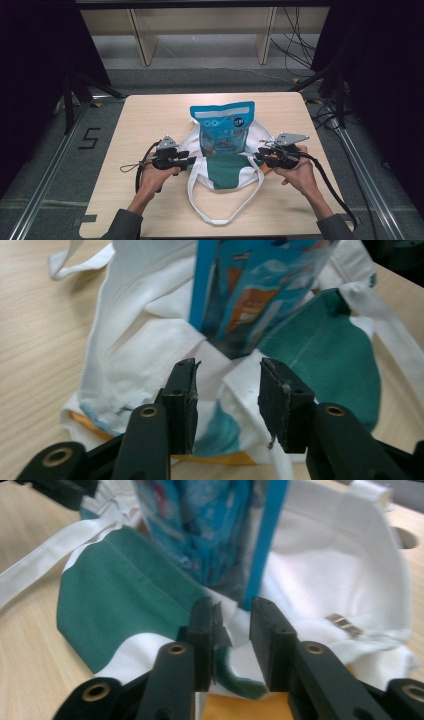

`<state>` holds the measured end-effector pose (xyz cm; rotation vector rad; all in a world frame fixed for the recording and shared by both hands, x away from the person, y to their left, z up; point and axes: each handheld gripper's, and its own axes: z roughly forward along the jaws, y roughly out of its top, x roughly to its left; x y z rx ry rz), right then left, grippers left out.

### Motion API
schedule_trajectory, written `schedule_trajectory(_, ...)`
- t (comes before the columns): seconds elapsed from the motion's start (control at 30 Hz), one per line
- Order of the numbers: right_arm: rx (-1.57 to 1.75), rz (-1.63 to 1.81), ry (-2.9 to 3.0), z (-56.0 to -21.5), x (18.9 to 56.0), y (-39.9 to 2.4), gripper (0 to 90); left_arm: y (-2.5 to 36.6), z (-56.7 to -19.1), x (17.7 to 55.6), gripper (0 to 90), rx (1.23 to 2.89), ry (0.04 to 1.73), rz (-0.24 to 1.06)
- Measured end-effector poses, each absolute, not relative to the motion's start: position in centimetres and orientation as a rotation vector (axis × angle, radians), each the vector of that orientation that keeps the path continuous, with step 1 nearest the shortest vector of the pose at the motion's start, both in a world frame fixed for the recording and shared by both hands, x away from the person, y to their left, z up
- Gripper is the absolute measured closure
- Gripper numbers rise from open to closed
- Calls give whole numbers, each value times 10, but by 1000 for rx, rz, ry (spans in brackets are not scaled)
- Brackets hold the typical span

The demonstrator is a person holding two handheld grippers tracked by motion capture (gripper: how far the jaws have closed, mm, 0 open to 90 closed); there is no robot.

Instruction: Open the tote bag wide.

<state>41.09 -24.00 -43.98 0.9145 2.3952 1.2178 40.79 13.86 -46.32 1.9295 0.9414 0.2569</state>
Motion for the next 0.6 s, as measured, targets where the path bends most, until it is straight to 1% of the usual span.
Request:
schedule_trajectory(0.07,944,1212,2379,-437,410,-243,658,137,-460,403,559,1918,926,246)
schedule_trajectory(0.2,953,1217,2352,-435,411,-249,610,137,-457,396,536,1919,912,241)
schedule_trajectory(0.43,983,1208,2347,-433,407,-256,566,150,-463,391,497,1908,963,223)
schedule_trajectory(0.6,1006,1214,2337,-433,405,-258,521,158,-463,384,477,1884,971,257)
